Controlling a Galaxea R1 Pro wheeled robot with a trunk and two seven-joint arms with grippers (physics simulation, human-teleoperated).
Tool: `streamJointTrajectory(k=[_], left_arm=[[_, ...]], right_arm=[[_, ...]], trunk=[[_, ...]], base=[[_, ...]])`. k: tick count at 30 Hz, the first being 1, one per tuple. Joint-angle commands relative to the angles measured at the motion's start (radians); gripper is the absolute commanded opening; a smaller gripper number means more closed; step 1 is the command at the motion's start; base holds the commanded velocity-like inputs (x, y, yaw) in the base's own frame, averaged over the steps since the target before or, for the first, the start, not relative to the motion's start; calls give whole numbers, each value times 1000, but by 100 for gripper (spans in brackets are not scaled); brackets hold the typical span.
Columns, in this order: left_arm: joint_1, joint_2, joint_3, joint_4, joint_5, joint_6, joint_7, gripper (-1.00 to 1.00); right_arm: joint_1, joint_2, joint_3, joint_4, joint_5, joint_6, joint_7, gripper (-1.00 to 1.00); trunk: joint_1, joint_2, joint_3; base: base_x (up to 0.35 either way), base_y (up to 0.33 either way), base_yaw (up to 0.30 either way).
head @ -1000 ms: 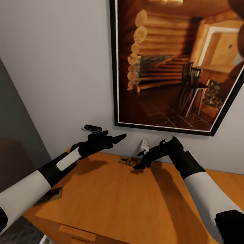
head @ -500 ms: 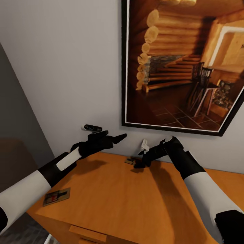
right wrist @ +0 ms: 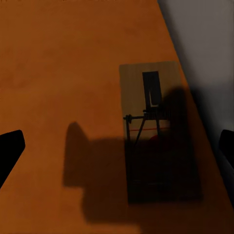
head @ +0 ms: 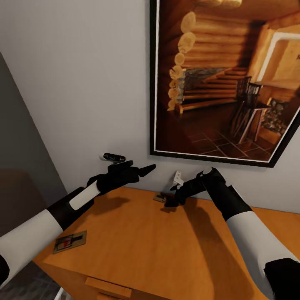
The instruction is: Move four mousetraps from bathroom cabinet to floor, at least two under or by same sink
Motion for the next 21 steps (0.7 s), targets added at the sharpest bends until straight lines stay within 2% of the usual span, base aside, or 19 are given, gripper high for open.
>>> streamJointTrajectory(k=[1,21], left_arm=[[-2,1,-5,0,10,10,-1,100],[-2,1,-5,-1,10,10,0,100]], right_arm=[[0,-1,1,-2,3,10,5,100],[1,-1,1,-1,3,8,7,100]], trunk=[[0,-1,-1],[0,-1,-1]], base=[[0,0,0],[0,0,0]])
